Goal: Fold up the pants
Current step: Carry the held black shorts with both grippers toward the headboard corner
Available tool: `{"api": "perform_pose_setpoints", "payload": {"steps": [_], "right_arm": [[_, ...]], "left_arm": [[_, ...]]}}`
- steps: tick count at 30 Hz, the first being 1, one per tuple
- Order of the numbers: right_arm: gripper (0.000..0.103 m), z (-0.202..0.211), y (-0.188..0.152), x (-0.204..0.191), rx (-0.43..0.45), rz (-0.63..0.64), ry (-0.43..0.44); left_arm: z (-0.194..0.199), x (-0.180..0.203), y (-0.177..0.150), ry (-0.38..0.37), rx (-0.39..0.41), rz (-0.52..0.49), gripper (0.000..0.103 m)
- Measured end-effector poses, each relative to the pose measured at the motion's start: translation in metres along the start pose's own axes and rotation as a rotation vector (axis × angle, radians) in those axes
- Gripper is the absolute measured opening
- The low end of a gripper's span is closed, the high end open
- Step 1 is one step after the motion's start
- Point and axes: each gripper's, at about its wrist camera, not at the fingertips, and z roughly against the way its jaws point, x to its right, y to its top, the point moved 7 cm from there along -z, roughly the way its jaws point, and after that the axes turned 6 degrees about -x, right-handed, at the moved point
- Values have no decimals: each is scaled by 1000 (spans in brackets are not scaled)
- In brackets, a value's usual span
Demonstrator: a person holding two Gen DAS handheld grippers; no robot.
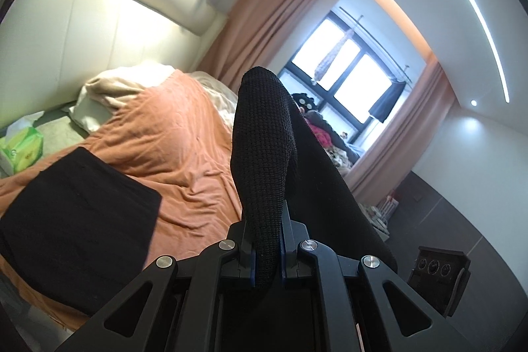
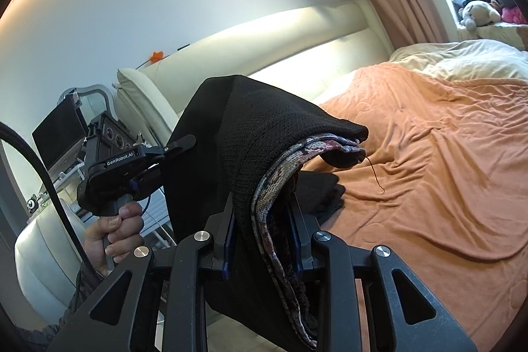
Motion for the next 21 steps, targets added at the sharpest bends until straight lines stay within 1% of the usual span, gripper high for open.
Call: {"api": "perform_pose_setpoints", "payload": {"steps": [6,11,21], "right_arm": [[24,-44,13,7,-41,-10,44],[24,-83,21,8,-75,5,72],[24,-139,19,8,-131,-3,120]], "left_arm": [[5,-40,12,56,14,35,10],[12,-73,24,102,30,63,10],[20,-130,37,221,41,103,10]]}}
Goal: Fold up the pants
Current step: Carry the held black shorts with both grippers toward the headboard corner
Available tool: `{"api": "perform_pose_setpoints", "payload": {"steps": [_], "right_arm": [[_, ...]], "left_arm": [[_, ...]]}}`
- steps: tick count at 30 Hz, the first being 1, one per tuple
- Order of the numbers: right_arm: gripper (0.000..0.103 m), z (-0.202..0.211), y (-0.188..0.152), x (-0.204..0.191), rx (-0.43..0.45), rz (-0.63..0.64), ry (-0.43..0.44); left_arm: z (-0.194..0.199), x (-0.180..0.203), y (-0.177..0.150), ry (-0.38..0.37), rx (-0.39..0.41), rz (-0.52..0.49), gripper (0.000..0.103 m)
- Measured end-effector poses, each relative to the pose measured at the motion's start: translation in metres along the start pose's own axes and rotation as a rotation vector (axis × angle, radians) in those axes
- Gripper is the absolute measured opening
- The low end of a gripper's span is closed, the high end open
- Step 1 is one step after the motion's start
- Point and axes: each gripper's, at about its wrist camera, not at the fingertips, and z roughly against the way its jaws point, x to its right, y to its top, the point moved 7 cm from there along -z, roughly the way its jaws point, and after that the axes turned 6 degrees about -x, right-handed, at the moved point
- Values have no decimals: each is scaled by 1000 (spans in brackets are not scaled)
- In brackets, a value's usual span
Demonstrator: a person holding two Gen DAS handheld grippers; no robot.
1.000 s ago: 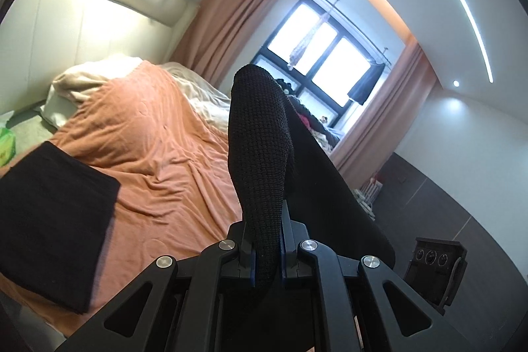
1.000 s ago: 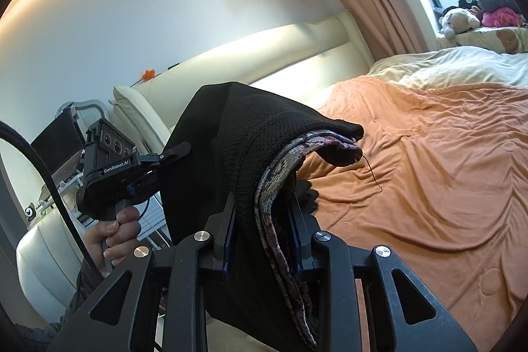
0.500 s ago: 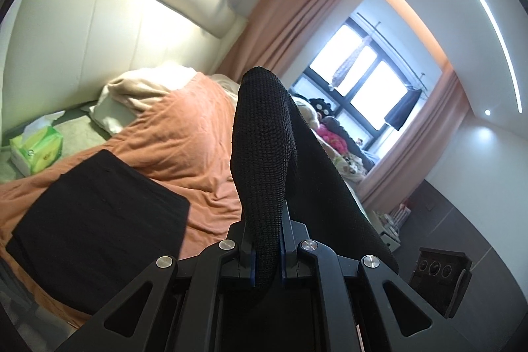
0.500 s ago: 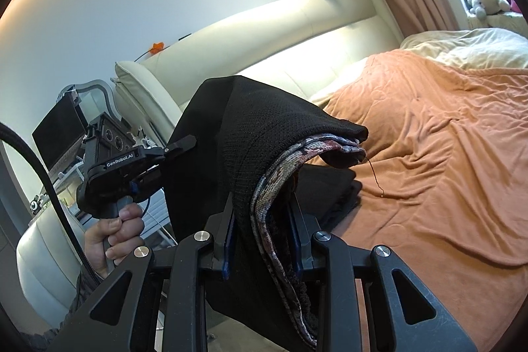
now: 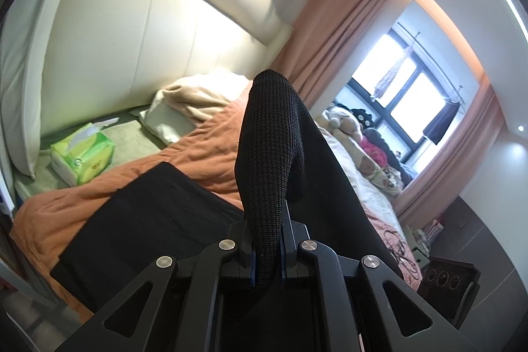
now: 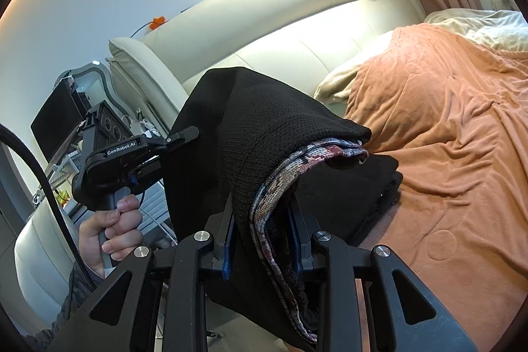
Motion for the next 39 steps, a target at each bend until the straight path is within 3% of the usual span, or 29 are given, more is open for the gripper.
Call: {"api": "perform_pose_setpoints", "payload": {"steps": [9,21,24,27,29,30,33,39], "right_arm": [[24,-40,14,-5,-50,31,21],[24,-84,34,24,-62,-24,29],[24,-93,34,39,-49,-56,-27],[35,-108,25,63,-97,-102,-126],[55,-116,17,76,-143,-152,-102],[58,-118,13,83,-164,-181,-88],[58,-116,7,94,-182,-226,-49],[58,-108,0,103,-197,-294,37]], "left_arm": [[-17,-35,27,87,-2,17,10],[-89,-74,62,160,-57,25,9],[-119,-80,59,216,-106,15,10],[-142,-101,47,328,-152,80,14],[-146,-108,35,322,-158,124,15],[-144,-109,29,316,-155,138,17],[-132,-108,18,323,-145,145,27],[-92,-101,-5,317,-113,158,33]]}}
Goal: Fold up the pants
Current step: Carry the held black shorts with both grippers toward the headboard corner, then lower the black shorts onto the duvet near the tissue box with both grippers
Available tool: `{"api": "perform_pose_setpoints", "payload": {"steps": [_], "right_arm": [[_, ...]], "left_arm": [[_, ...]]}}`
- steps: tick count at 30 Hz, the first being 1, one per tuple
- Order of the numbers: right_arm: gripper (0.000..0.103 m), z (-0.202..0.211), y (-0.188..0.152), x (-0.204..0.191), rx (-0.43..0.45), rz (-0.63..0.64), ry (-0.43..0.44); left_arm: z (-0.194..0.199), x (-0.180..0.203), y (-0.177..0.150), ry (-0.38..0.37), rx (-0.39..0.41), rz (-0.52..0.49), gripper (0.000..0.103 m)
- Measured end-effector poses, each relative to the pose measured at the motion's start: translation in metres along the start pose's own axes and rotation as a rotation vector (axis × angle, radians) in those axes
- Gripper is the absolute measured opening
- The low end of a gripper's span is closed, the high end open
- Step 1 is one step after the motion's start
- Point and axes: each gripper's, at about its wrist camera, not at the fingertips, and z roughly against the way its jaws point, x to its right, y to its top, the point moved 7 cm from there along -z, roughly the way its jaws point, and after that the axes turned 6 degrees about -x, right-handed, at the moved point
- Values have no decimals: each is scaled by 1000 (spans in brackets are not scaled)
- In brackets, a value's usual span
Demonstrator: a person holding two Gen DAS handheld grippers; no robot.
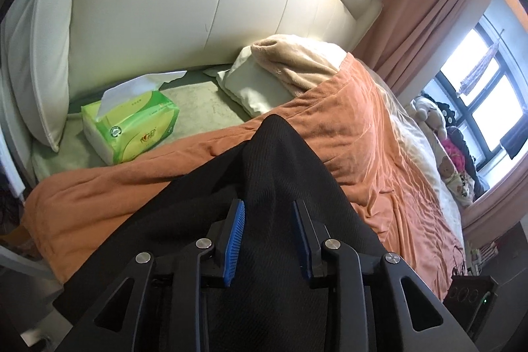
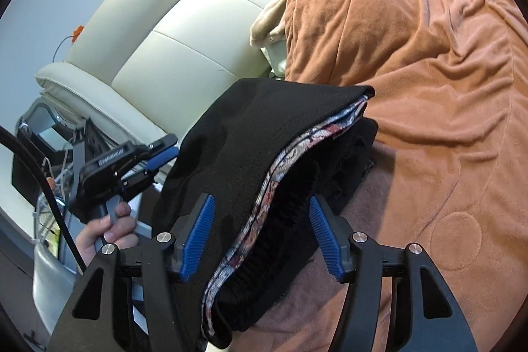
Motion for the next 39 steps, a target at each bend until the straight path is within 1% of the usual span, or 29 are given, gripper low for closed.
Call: {"api": "perform_pose_setpoints", "payload": {"steps": [3,5,7,9,11,12,14,18,21,23,25,26,27,28,29,30,32,34,37,39], "right_arm": [[58,5,-1,-1,-8,-19,40],[58,9,3,-3,-2,-26,63],[59,11,5,-8,3,-30,80],[64,13,7,-10,6,-38,104],[64,13,11,-11,13,-53,118],[64,12,11,-10,9,-63,126],[64,12,13,6,0,-90,157],[65,-5,15,27,-47,-122,170],[65,-24,23,34,-79,-152,190],[65,-31,31,36,-74,-156,186],[64,-36,39,37,-69,-142,184],[64,-35,41,35,-67,-134,181],[64,-35,44,34,-61,-125,173],[64,-34,46,33,-53,-114,168],[57,-34,48,31,-46,-95,166],[54,-35,49,30,-47,-82,158],[40,-37,50,30,-50,-66,133],[37,-39,49,31,-54,-62,126],[36,-38,47,31,-50,-65,134],[32,-38,46,29,-50,-54,128]], "left_arm": [[11,-2,-17,-10,4,0,33],[15,-4,-28,-5,3,3,33],[19,-8,-43,-15,2,11,33],[19,-11,-54,-18,-5,21,33],[19,-14,-65,-11,-9,21,33],[18,-14,-69,-6,-11,18,33],[18,-18,-79,6,-12,20,33],[24,-32,-93,27,5,39,33],[32,-45,-99,17,28,74,33],[41,-49,-99,18,51,83,33],[51,-55,-99,36,74,93,33],[57,-59,-98,61,91,96,36],[62,-62,-96,92,111,91,45],[66,-66,-94,112,127,89,50],[68,-70,-92,121,143,93,58],[68,-75,-90,115,144,103,62],[61,-87,-87,115,128,133,62],[53,-97,-86,123,118,144,62],[42,-113,-83,100,114,184,62],[36,-122,-78,81,111,212,62]]}}
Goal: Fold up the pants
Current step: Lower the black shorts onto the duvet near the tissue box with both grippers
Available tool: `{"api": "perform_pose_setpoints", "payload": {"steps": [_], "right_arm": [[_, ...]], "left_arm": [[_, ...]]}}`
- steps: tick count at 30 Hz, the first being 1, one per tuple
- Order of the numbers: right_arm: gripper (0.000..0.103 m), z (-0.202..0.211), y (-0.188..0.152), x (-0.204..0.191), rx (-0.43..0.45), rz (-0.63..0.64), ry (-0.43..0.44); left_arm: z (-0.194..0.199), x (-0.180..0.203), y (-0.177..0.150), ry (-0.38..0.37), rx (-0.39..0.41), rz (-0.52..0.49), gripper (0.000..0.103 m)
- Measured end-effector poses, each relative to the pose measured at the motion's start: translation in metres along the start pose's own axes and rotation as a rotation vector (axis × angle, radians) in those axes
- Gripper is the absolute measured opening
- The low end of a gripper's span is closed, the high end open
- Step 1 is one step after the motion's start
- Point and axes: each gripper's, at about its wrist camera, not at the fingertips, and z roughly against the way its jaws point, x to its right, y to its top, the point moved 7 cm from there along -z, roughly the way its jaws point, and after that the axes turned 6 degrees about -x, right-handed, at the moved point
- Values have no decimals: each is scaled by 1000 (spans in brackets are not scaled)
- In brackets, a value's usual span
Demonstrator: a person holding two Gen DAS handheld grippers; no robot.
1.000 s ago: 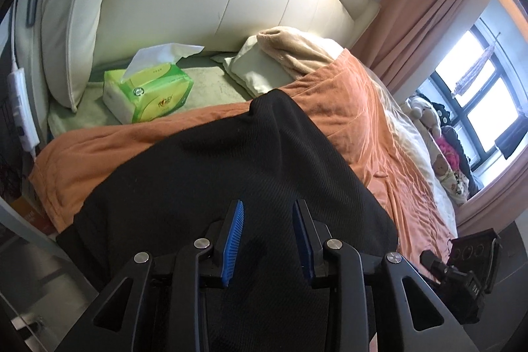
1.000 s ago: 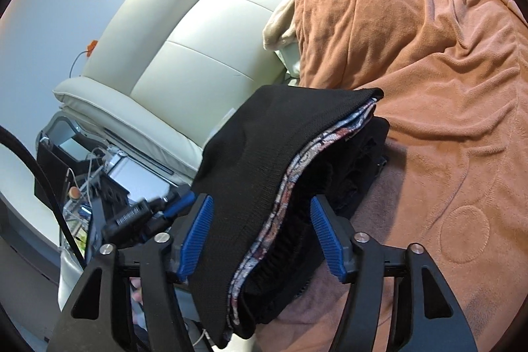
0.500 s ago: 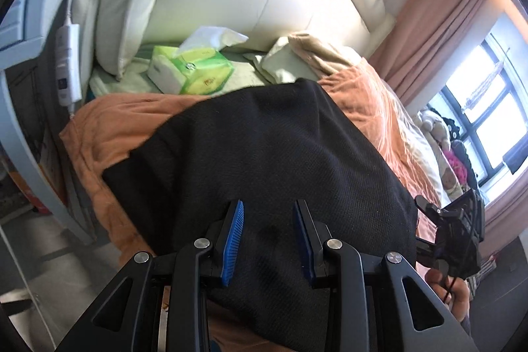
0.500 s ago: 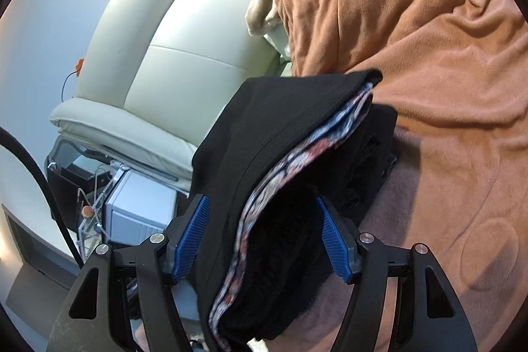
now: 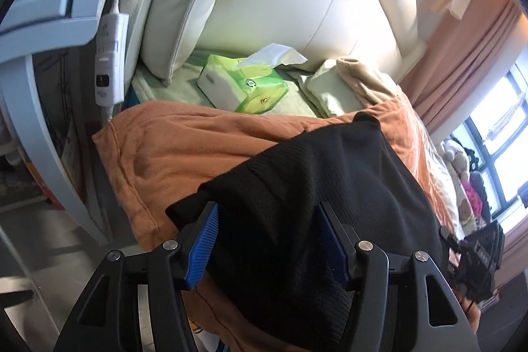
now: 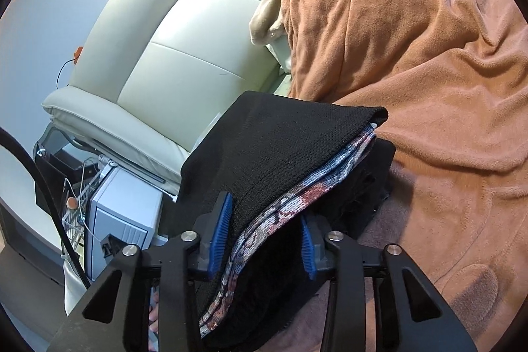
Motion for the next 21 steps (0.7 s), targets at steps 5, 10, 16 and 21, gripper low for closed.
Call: {"api": "perform_pose_setpoints", "payload": {"steps": [5,10,16,21], "right_arm": [[23,0,1,-4,-1,40,-40],[18,-1,3,-17,8,79,-63],[16,-5,2,-28,10,141,-137],[24,-9,-2,-21,-25,165,-237]], "left_arm": [[-7,0,12,0,18,-1,52],[0,0,21,49,42,-17,17],[-1,-3,27,81,56,0,15],[-2,2,34,96,55,1,15]]}}
